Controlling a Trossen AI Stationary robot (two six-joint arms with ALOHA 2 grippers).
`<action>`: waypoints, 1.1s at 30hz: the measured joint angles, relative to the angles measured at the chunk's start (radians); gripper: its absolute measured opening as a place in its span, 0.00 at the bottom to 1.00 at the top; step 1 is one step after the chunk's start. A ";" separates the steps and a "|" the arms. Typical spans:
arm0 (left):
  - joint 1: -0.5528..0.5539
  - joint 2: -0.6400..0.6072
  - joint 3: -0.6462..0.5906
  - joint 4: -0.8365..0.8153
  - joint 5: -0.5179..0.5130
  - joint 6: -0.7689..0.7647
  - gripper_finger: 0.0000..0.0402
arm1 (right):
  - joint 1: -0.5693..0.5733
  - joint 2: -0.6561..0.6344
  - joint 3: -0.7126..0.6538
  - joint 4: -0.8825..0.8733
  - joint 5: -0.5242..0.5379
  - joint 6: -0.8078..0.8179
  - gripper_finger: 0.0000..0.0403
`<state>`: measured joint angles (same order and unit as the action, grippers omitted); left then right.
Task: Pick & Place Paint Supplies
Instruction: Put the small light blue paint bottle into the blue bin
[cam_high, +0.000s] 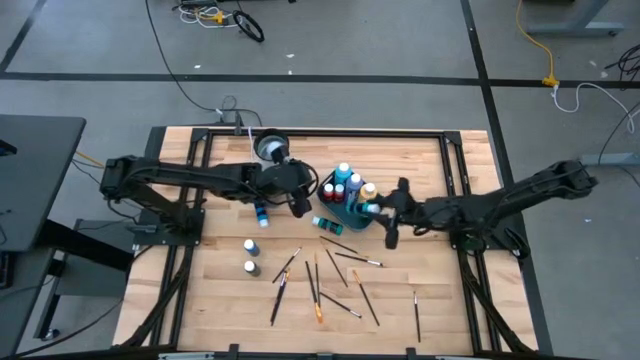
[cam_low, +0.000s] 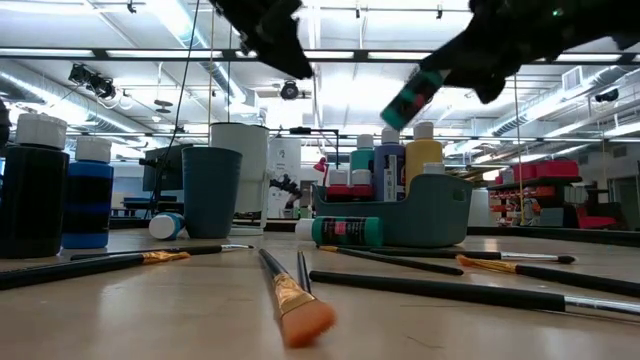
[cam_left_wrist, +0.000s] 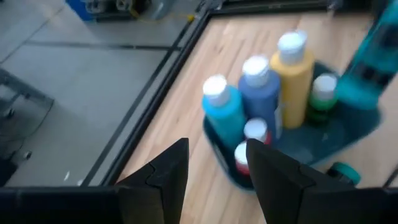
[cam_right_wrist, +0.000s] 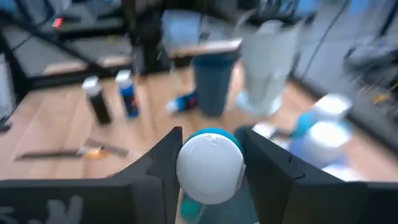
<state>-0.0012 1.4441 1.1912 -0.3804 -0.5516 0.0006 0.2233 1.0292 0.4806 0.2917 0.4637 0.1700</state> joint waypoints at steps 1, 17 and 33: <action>-0.001 -0.012 0.000 -0.015 -0.006 0.001 0.43 | -0.010 0.024 0.019 -0.022 -0.025 0.016 0.35; 0.011 -0.057 -0.001 -0.028 -0.058 -0.001 0.43 | -0.040 0.186 0.509 -0.991 -0.133 0.177 0.36; 0.012 -0.057 -0.001 -0.033 -0.028 -0.001 0.43 | -0.164 0.189 0.386 -0.958 -0.076 0.185 0.36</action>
<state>0.0108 1.3876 1.1900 -0.4136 -0.5799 -0.0001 0.0595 1.2186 0.8671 -0.6663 0.3876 0.3551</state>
